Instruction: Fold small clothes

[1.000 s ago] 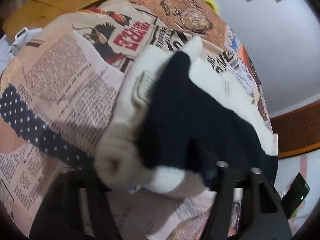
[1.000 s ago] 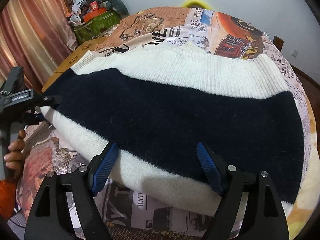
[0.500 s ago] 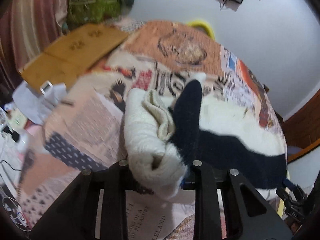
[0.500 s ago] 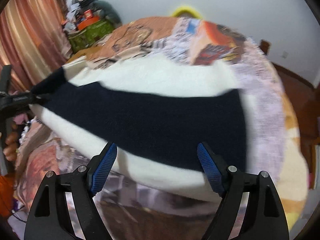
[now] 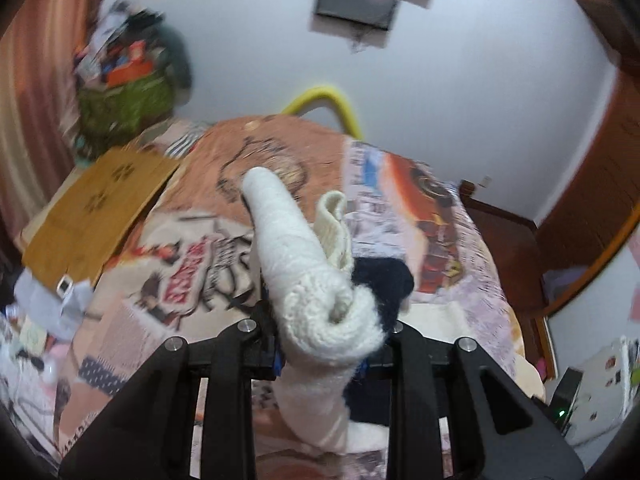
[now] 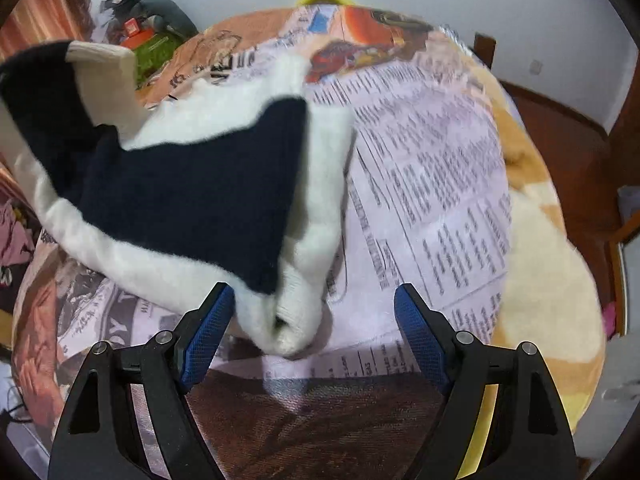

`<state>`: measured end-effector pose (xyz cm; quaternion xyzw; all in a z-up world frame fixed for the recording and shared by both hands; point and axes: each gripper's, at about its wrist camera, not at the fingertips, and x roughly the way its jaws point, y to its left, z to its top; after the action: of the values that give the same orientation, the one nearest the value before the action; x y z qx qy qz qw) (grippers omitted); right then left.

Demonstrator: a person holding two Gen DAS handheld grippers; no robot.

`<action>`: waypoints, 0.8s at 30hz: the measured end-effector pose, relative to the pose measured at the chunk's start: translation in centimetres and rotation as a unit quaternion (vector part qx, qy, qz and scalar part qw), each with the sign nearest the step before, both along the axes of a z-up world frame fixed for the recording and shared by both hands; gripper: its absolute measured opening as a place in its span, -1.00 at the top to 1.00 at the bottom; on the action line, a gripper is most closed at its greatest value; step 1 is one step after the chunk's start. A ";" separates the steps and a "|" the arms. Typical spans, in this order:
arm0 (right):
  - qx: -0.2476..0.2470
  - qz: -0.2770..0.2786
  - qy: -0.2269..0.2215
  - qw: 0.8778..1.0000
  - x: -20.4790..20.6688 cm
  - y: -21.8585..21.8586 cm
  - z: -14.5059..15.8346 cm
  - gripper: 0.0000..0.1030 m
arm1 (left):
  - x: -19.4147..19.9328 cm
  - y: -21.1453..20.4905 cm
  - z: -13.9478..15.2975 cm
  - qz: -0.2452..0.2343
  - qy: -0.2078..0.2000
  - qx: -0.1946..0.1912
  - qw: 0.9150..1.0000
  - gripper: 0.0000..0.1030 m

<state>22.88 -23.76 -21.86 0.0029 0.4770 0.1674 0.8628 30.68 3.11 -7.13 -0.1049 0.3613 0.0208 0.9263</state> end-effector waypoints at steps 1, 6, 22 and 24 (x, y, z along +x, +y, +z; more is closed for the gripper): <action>0.004 0.000 -0.016 1.000 0.0 0.0 1.0 -0.55 | 0.2 -0.7 0.2 -0.008 -0.001 0.002 1.000 0.49; 0.020 0.033 -0.052 0.998 0.6 1.6 4.2 -0.55 | 1.0 -3.7 -0.2 -0.040 0.004 0.012 0.999 0.49; 0.102 0.055 -0.054 0.992 12.9 3.5 9.1 -0.55 | 2.8 -12.1 -0.7 -0.158 0.013 0.017 0.987 0.49; 0.117 0.032 -0.069 0.990 12.8 1.4 9.8 -0.55 | 3.3 -13.7 -1.3 -0.192 0.023 -0.001 0.981 0.49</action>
<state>35.73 -22.31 -12.08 0.0767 0.3932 0.2495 0.8816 33.98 -10.62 -8.38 -0.0343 0.3964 -0.1554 0.9042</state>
